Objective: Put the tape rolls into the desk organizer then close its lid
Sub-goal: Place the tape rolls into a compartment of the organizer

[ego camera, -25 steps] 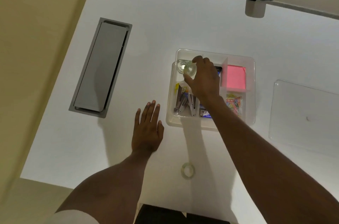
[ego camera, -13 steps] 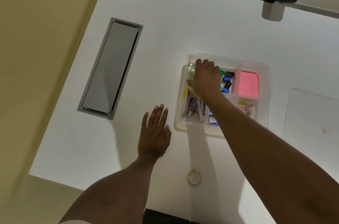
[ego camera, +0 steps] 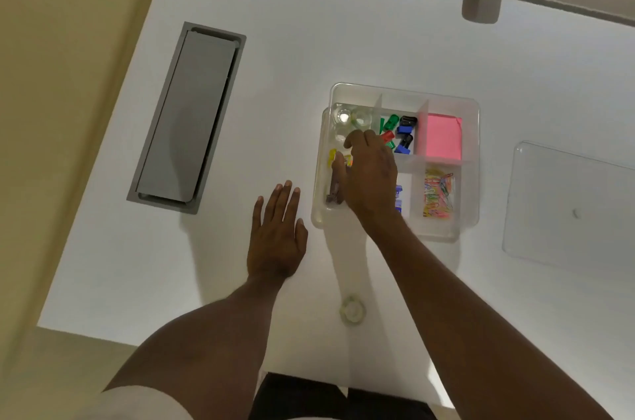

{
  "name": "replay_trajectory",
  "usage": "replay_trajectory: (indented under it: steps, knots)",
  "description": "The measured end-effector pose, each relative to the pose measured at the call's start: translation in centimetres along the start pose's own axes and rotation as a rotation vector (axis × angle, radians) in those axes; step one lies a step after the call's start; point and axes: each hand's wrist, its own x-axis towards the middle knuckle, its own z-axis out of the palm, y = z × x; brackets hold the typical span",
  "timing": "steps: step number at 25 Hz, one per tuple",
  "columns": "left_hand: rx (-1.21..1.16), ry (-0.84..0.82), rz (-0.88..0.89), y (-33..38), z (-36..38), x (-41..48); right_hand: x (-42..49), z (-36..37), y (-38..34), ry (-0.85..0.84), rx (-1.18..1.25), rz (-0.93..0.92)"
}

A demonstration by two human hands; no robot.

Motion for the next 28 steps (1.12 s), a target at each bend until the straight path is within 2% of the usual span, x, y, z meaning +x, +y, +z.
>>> replay_trajectory:
  steps: [7, 12, 15, 21, 24, 28]
  knots:
    - [-0.001, 0.020, 0.016, 0.0, -0.1, -0.1, -12.6, 0.2, 1.2, 0.001, 0.183, 0.042]
    - [-0.032, 0.038, 0.018, 0.1, -0.6, -0.2, -21.8, 0.3, 4.9, -0.278, 0.049, 0.106]
    - [-0.046, 0.048, 0.025, 0.1, -0.7, -0.3, -25.1, 0.1, 6.9, -0.359, -0.024, 0.126]
    - [-0.042, 0.046, 0.022, 0.2, -0.7, -0.4, -26.4, 0.0, 7.5, -0.374, -0.089, -0.004]
    - [-0.043, 0.038, 0.020, 0.2, -0.7, -0.4, -25.2, -0.6, 6.8, -0.345, -0.001, 0.024]
    - [-0.050, 0.030, 0.010, 0.1, -0.6, -0.4, -20.3, -1.6, 5.4, -0.197, 0.189, 0.066]
